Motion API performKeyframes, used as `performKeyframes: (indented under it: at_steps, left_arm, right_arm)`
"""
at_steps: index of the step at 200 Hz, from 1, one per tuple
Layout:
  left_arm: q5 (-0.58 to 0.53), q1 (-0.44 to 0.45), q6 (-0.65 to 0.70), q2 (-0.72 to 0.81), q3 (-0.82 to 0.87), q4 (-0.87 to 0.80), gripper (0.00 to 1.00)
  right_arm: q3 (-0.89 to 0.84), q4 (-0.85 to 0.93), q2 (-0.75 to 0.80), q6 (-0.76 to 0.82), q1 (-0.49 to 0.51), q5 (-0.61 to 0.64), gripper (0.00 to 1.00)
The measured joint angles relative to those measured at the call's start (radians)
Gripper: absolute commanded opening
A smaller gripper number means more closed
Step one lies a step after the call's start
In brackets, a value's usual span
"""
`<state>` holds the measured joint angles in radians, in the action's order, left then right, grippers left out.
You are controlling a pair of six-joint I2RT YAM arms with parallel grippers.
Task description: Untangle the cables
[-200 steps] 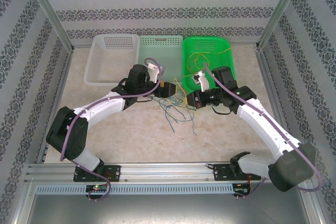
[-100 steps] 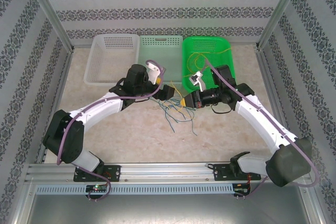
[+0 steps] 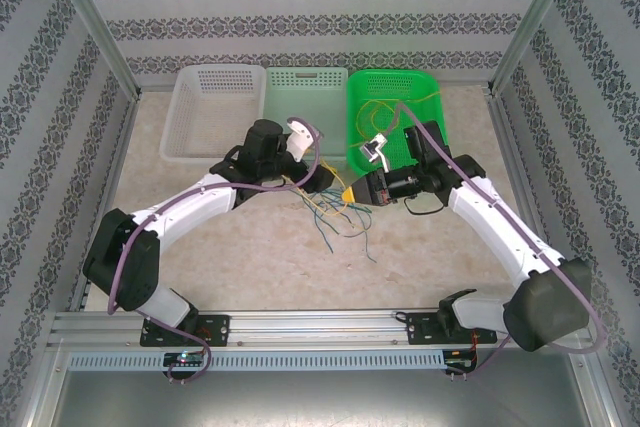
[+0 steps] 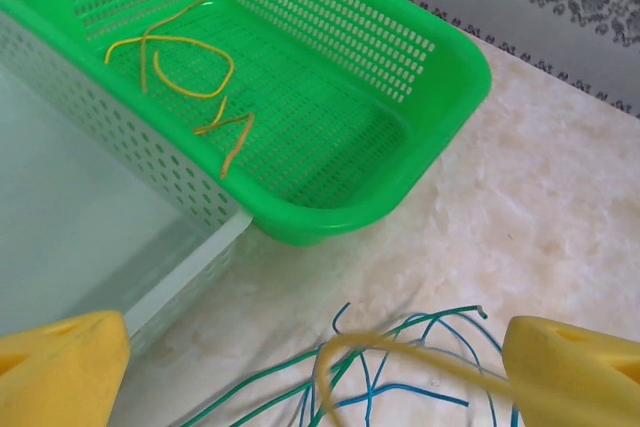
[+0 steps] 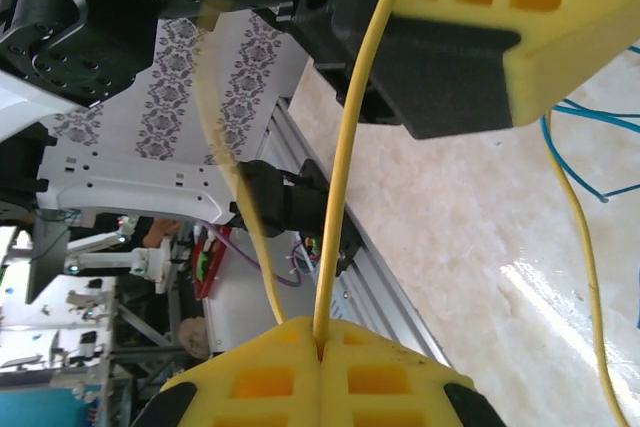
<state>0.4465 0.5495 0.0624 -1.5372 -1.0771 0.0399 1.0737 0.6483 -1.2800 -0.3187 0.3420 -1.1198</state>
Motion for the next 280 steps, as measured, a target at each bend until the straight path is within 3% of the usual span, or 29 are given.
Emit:
performKeyframes:
  at_steps: [23, 60, 75, 100, 181, 186, 197, 212, 242, 280]
  left_arm:
    - [-0.011, 0.021, 0.065, 0.0, -0.018, -0.028, 0.88]
    - [-0.021, 0.021, 0.102, 0.0, -0.019, -0.039, 0.32]
    - [-0.023, 0.021, 0.1, 0.0, -0.019, -0.042, 0.19]
    - [-0.027, 0.021, 0.094, 0.0, -0.019, -0.044, 0.0]
    - [-0.029, 0.021, 0.053, 0.008, -0.018, -0.04, 0.0]
    - [-0.029, 0.021, 0.052, 0.008, -0.018, -0.039, 0.0]
    - [-0.029, 0.021, 0.047, 0.008, -0.016, -0.032, 0.0]
    - [-0.029, 0.021, 0.038, 0.009, -0.015, -0.028, 0.0]
    - [-0.029, 0.021, -0.001, 0.009, -0.013, -0.012, 0.0]
    - [-0.014, 0.019, -0.087, 0.009, -0.012, 0.012, 0.0]
  right_arm:
    - [0.009, 0.011, -0.02, -0.008, -0.006, -0.037, 0.02]
    - [0.025, 0.019, -0.023, -0.012, -0.01, -0.059, 0.06]
    - [0.026, 0.019, -0.023, -0.013, -0.02, -0.06, 0.13]
    - [0.026, 0.023, -0.023, -0.019, -0.032, -0.059, 0.16]
    - [0.026, 0.021, -0.023, -0.024, -0.032, -0.059, 0.17]
    - [0.026, 0.021, -0.023, -0.024, -0.032, -0.058, 0.19]
    - [0.026, 0.024, -0.023, -0.026, -0.033, -0.054, 0.39]
    - [0.026, 0.027, -0.023, -0.023, -0.04, -0.038, 0.41]
    - [0.025, 0.057, -0.02, 0.01, -0.066, 0.111, 0.4]
    - [-0.042, 0.081, 0.033, 0.067, -0.049, 0.366, 0.56]
